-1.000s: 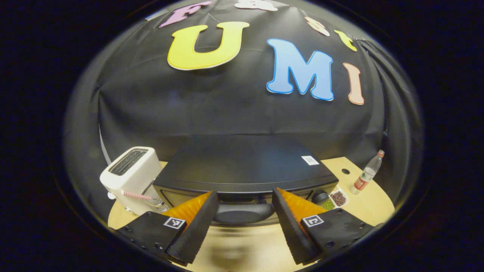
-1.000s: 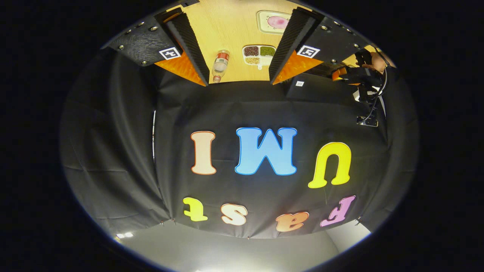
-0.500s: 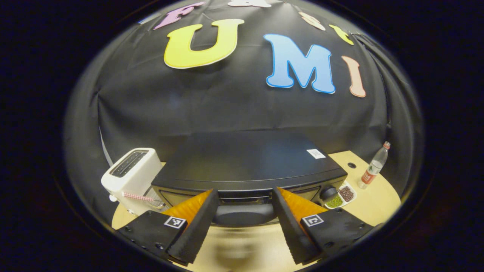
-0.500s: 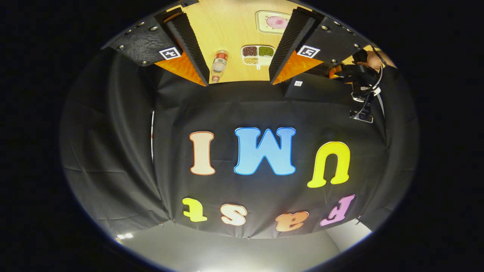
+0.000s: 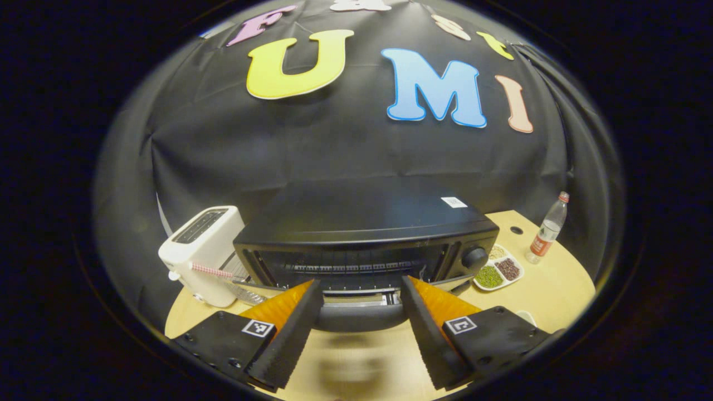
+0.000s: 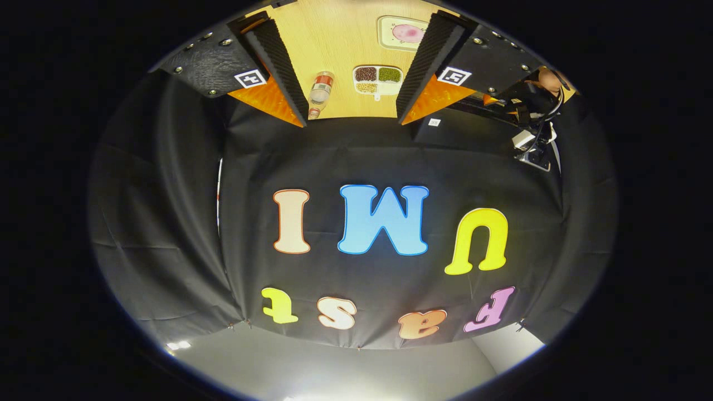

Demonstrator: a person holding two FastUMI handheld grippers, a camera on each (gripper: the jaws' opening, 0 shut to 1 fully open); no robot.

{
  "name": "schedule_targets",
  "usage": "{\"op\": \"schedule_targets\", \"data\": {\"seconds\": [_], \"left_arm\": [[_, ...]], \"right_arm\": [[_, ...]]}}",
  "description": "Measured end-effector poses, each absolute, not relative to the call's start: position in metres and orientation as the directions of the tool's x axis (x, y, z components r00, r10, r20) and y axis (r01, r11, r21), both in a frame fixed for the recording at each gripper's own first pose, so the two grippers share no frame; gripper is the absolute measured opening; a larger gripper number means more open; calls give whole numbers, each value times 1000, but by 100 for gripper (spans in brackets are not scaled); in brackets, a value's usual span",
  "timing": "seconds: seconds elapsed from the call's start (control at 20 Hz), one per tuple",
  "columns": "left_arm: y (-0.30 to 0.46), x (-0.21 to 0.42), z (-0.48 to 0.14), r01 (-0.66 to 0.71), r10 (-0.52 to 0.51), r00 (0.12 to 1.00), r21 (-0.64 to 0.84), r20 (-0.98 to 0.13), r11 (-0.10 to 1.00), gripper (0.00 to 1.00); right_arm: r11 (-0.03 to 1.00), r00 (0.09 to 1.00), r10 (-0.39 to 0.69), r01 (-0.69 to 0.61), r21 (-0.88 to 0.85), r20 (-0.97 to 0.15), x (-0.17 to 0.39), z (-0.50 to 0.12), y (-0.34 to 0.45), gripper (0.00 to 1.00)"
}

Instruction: Open the electric oven with the left hand, put the food in, and close the electric oven.

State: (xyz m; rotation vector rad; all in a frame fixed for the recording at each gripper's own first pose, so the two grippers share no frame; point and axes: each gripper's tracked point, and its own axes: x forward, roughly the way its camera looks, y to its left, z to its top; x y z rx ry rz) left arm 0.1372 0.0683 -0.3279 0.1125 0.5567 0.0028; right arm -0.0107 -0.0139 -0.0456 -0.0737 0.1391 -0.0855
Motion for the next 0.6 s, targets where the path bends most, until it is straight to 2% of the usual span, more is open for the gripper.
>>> {"op": "schedule_targets", "data": {"seconds": [0.05,0.1,0.15,0.2,0.25,0.3,0.45,0.5,0.55,0.6], "left_arm": [[68,132,-331,26,37,847,110,-530,994,96],[68,127,-333,23,38,846,107,-532,994,95],[68,122,-335,21,38,844,104,-535,994,95],[68,117,-337,19,40,841,103,-539,994,95],[69,112,-340,19,42,839,107,-542,994,95],[69,108,-342,20,43,836,109,-547,994,95],[69,92,-354,24,43,820,109,-570,994,95],[69,85,-358,30,41,811,111,-584,993,99],[68,80,-363,37,37,802,111,-596,993,99],[69,74,-367,44,30,794,107,-607,993,99]], "right_arm": [[994,987,-88,77,-79,-135,-11,-46,-13,96],[994,987,-87,76,-80,-135,-13,-45,-13,91],[994,987,-87,77,-81,-135,-14,-46,-13,91],[994,987,-88,77,-82,-136,-15,-46,-13,96],[994,987,-87,77,-81,-136,-15,-48,-13,96],[994,987,-88,77,-82,-138,-16,-48,-13,91],[993,985,-94,83,-83,-144,-19,-53,-13,96],[993,984,-94,83,-81,-150,-20,-54,-12,96],[993,984,-93,82,-80,-153,-21,-56,-11,91],[994,984,-92,80,-80,-154,-21,-56,-10,96]]}}
